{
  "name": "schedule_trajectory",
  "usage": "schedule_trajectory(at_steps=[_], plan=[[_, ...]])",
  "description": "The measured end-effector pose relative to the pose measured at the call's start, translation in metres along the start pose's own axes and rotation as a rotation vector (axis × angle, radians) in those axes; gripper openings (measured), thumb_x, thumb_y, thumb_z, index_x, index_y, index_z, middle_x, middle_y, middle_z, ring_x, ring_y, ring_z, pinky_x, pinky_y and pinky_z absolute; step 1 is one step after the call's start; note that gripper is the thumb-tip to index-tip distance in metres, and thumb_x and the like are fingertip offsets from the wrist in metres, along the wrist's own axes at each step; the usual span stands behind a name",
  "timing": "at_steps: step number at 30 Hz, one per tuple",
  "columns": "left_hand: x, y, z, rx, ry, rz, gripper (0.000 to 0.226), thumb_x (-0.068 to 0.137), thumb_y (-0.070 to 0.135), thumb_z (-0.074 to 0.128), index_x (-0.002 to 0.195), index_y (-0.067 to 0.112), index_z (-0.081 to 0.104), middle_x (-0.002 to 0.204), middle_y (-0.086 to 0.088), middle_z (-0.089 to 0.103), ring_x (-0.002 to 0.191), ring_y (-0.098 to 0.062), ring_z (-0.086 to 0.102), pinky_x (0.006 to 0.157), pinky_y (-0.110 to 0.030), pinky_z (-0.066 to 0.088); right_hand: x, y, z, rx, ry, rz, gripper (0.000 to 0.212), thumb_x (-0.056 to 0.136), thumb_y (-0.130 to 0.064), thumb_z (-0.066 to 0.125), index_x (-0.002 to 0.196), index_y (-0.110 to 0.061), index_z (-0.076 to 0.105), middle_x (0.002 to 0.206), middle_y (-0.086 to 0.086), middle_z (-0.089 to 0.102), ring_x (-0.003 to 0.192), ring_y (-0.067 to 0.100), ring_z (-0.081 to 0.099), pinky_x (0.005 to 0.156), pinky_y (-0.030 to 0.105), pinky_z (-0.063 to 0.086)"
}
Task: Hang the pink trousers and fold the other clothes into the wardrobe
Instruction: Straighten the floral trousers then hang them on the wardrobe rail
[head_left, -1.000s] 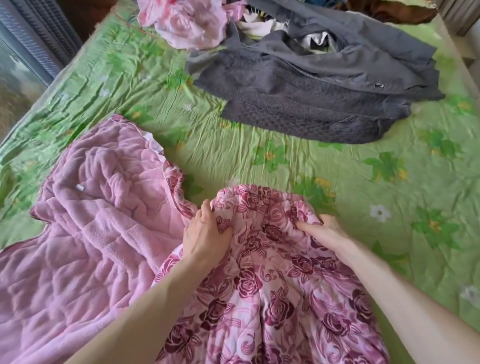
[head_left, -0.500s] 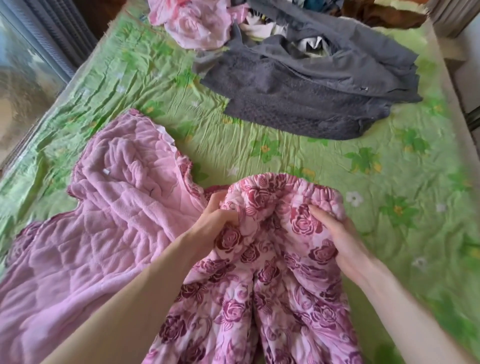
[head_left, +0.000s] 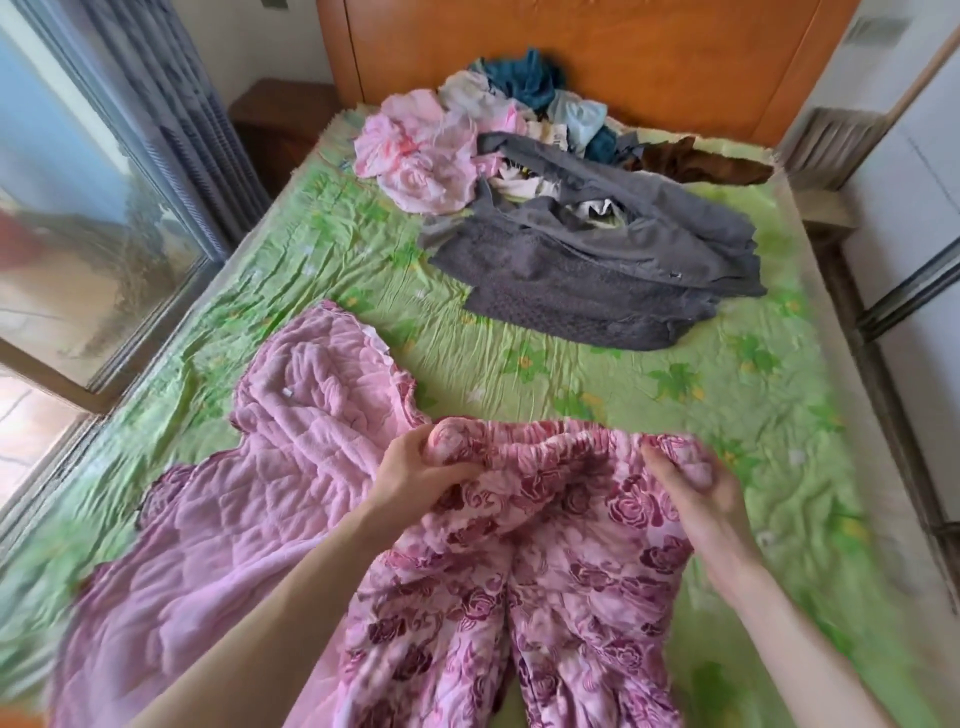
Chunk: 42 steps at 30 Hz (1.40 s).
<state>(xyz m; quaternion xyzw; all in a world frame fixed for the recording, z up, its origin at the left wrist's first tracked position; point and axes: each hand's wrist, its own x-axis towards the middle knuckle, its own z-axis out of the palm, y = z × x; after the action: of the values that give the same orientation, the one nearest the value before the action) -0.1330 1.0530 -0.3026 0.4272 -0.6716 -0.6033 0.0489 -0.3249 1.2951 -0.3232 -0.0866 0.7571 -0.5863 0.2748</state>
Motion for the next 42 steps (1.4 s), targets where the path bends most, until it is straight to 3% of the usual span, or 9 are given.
schedule_trajectory(at_steps=[3, 6, 12, 18, 25, 29, 35, 38, 42], plan=[[-0.040, 0.015, -0.008, 0.122, 0.004, 0.165, 0.040, 0.081, 0.012, 0.089, 0.105, 0.031, 0.062, 0.081, 0.015, 0.072, 0.067, 0.013, 0.066, 0.060, -0.007, 0.050, -0.025, -0.011, -0.016, -0.083, -0.055, -0.130, 0.036, 0.089, -0.053, 0.073, 0.087, -0.026, 0.050, 0.066, 0.005, 0.037, 0.068, 0.017, 0.046, 0.087, 0.022, 0.042], [-0.077, 0.024, -0.015, 0.137, 0.016, 0.209, 0.038, 0.079, 0.018, 0.091, 0.105, 0.022, 0.064, 0.083, 0.019, 0.075, 0.073, 0.003, 0.072, 0.061, -0.013, 0.054, -0.049, -0.026, -0.022, -0.166, -0.037, -0.258, 0.022, 0.091, -0.046, 0.070, 0.096, -0.032, 0.054, 0.062, -0.014, 0.041, 0.067, 0.008, 0.049, 0.078, 0.011, 0.045], [-0.140, 0.037, -0.036, 0.157, 0.048, 0.291, 0.046, 0.076, 0.030, 0.092, 0.106, 0.040, 0.058, 0.095, 0.023, 0.076, 0.082, -0.008, 0.078, 0.067, -0.025, 0.063, -0.105, -0.061, -0.030, -0.185, -0.019, -0.358, 0.052, 0.086, -0.035, 0.081, 0.131, -0.031, 0.054, 0.082, -0.017, 0.062, 0.083, -0.005, 0.063, 0.086, 0.008, 0.046], [-0.184, 0.040, -0.063, 0.452, 0.186, 0.500, 0.071, 0.071, 0.086, 0.065, 0.122, 0.037, 0.059, 0.091, 0.019, 0.075, 0.076, 0.001, 0.074, 0.068, -0.034, 0.064, -0.179, -0.095, -0.040, -0.270, 0.018, -0.398, 0.038, 0.084, -0.053, 0.076, 0.114, -0.034, 0.061, 0.091, 0.003, 0.071, 0.087, 0.007, 0.068, 0.085, 0.022, 0.054], [-0.222, 0.058, -0.061, 0.479, 0.152, 0.663, 0.038, 0.087, 0.053, 0.076, 0.116, 0.037, 0.058, 0.082, 0.022, 0.071, 0.073, 0.014, 0.067, 0.058, -0.010, 0.051, -0.267, -0.112, -0.054, -0.356, 0.212, -0.492, 0.033, 0.086, -0.054, 0.074, 0.115, -0.043, 0.061, 0.090, 0.018, 0.072, 0.093, 0.027, 0.067, 0.084, 0.026, 0.054], [-0.239, 0.067, -0.032, 0.326, -0.038, 0.692, 0.039, 0.085, 0.043, 0.081, 0.114, 0.030, 0.059, 0.084, 0.013, 0.075, 0.072, 0.006, 0.071, 0.063, -0.020, 0.060, -0.310, -0.110, -0.076, -0.332, 0.355, -0.484, 0.038, 0.084, -0.049, 0.078, 0.117, -0.037, 0.065, 0.107, -0.004, 0.076, 0.101, -0.002, 0.067, 0.079, 0.004, 0.044], [-0.266, 0.069, 0.019, 0.275, -0.089, 0.780, 0.044, 0.073, 0.058, 0.083, 0.101, 0.032, 0.060, 0.082, 0.024, 0.072, 0.075, 0.004, 0.069, 0.066, -0.025, 0.056, -0.362, -0.091, -0.106, -0.280, 0.544, -0.432, 0.052, 0.082, -0.044, 0.086, 0.126, -0.039, 0.060, 0.110, -0.024, 0.068, 0.104, -0.013, 0.062, 0.086, 0.004, 0.045], [-0.279, 0.075, 0.046, 0.259, -0.141, 0.813, 0.041, 0.075, 0.057, 0.083, 0.101, 0.033, 0.062, 0.085, 0.023, 0.073, 0.077, 0.002, 0.070, 0.071, -0.035, 0.060, -0.386, -0.080, -0.124, -0.267, 0.624, -0.408, 0.043, 0.082, -0.045, 0.085, 0.120, -0.037, 0.064, 0.109, -0.032, 0.069, 0.103, -0.011, 0.065, 0.084, 0.008, 0.049], [-0.302, 0.088, 0.083, 0.231, -0.193, 0.875, 0.042, 0.075, 0.062, 0.077, 0.097, 0.029, 0.065, 0.083, 0.011, 0.074, 0.078, -0.009, 0.072, 0.064, -0.030, 0.058, -0.416, -0.065, -0.161, -0.262, 0.756, -0.417, 0.033, 0.086, -0.045, 0.079, 0.113, -0.030, 0.069, 0.104, -0.026, 0.072, 0.103, -0.008, 0.066, 0.090, 0.020, 0.055]])
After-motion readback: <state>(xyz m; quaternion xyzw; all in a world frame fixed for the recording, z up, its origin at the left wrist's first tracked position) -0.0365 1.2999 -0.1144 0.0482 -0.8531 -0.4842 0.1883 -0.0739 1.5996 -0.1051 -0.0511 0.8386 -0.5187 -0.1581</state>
